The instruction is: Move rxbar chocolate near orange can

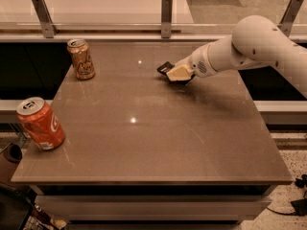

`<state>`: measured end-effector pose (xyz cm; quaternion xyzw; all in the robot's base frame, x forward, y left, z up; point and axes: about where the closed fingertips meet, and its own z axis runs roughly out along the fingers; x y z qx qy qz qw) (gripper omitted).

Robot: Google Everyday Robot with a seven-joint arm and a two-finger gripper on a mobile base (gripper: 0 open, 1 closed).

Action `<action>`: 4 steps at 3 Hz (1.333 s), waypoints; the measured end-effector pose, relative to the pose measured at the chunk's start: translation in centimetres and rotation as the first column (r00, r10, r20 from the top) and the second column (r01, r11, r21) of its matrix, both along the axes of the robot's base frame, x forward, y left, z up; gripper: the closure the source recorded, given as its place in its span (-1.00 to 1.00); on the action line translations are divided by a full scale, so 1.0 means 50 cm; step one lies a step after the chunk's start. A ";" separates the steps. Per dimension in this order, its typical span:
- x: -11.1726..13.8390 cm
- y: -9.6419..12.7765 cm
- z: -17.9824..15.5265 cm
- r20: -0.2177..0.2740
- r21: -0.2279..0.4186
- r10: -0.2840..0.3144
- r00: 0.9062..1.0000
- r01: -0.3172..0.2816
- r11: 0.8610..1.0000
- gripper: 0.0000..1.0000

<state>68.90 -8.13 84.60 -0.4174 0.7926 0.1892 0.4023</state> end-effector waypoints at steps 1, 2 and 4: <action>-0.007 -0.009 0.020 0.021 -0.007 -0.014 1.000 0.014 1.000 1.00; -0.013 -0.009 0.044 0.045 -0.020 -0.016 0.999 0.017 1.000 1.00; -0.018 0.027 0.106 0.065 -0.087 -0.004 0.998 0.010 0.996 1.00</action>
Offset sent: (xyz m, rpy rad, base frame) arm -0.0100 -0.0090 0.0399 -0.0389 -0.0795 -0.0274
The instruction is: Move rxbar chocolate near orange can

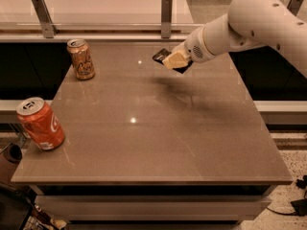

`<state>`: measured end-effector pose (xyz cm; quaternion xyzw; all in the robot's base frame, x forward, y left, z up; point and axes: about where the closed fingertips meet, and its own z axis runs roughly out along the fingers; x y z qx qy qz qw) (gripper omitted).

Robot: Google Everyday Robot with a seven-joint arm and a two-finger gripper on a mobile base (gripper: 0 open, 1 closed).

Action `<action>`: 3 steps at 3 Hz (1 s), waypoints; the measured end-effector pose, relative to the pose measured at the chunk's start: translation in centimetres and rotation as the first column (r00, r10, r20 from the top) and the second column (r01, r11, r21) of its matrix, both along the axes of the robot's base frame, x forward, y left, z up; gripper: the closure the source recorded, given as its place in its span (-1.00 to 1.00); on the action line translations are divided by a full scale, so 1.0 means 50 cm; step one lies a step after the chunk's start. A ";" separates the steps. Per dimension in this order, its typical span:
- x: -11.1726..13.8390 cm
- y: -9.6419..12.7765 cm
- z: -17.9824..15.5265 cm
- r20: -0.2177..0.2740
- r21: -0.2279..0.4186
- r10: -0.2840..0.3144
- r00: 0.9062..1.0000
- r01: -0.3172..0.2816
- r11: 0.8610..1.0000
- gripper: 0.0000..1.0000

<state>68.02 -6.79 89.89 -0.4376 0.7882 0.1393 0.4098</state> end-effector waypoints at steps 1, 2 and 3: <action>-0.016 0.045 0.029 0.002 -0.017 0.001 1.000 -0.001 1.000 1.00; -0.024 0.089 0.048 0.002 -0.027 0.000 1.000 0.000 1.000 1.00; -0.010 0.128 0.057 0.003 -0.038 0.007 1.000 -0.007 0.999 1.00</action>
Offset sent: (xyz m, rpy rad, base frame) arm -0.0149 0.0681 0.0367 -0.0381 -0.0034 -0.0086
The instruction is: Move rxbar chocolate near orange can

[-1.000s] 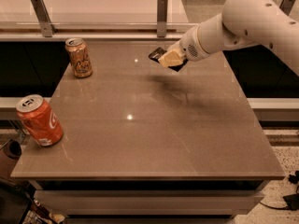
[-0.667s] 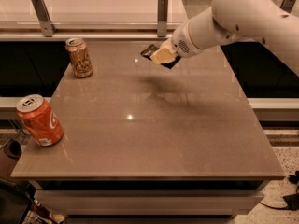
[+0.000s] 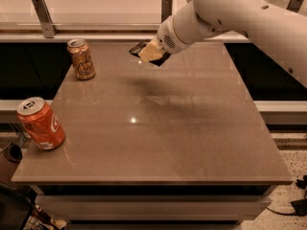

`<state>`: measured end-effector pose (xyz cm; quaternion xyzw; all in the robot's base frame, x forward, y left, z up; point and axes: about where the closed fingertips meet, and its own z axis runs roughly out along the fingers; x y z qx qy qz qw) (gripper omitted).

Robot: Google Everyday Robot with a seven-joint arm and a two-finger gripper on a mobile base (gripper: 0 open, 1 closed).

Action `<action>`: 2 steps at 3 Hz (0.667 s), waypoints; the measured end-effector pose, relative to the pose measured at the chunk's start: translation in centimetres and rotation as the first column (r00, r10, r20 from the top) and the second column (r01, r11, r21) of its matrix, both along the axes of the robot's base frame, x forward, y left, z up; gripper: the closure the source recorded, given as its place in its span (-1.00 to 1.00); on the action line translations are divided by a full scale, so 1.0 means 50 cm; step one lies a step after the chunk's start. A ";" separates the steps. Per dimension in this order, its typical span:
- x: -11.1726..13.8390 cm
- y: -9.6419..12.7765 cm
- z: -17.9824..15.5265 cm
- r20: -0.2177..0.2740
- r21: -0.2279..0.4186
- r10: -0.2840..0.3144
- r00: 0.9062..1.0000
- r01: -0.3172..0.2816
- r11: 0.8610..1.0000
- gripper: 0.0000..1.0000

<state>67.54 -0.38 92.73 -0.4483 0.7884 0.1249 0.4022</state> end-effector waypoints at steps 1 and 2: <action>0.035 0.028 -0.001 0.012 0.002 0.025 1.000 -0.025 1.000 1.00; 0.077 0.048 -0.004 0.030 0.029 0.064 0.997 -0.065 0.997 1.00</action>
Offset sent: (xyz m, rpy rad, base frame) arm 0.0655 0.0322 -0.0006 0.0683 -0.0570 0.1099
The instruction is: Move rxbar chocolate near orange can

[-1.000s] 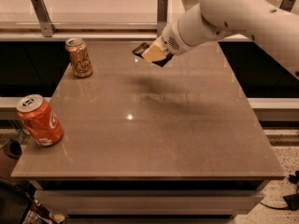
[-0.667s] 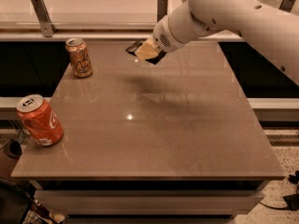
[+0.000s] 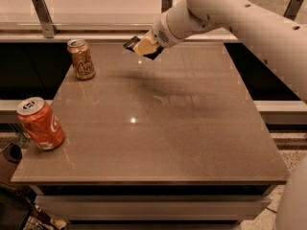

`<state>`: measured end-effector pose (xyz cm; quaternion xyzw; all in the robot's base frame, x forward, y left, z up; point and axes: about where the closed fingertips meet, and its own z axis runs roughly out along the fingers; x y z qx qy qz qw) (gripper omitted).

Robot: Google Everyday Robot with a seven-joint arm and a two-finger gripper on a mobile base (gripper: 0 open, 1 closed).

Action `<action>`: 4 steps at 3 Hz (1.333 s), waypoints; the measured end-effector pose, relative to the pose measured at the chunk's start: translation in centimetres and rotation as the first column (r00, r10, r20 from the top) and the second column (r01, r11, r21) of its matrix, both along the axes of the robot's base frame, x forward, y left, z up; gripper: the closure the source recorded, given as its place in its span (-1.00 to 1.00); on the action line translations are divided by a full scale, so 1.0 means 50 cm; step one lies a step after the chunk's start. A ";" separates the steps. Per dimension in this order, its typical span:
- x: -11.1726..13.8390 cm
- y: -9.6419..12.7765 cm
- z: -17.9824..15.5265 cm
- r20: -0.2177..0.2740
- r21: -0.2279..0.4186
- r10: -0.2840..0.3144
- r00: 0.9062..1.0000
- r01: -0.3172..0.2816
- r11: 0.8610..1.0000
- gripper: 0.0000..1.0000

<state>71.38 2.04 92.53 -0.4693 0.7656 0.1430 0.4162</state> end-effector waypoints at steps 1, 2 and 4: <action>0.030 0.041 0.006 0.023 0.011 0.039 0.999 -0.040 0.999 1.00; 0.046 0.101 -0.002 0.024 -0.016 0.061 0.998 -0.060 0.998 1.00; 0.049 0.229 -0.082 -0.042 -0.048 0.076 0.996 -0.077 0.996 1.00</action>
Offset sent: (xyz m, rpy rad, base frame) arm 0.0331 0.0884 -0.0049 -0.0548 -0.0249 0.0772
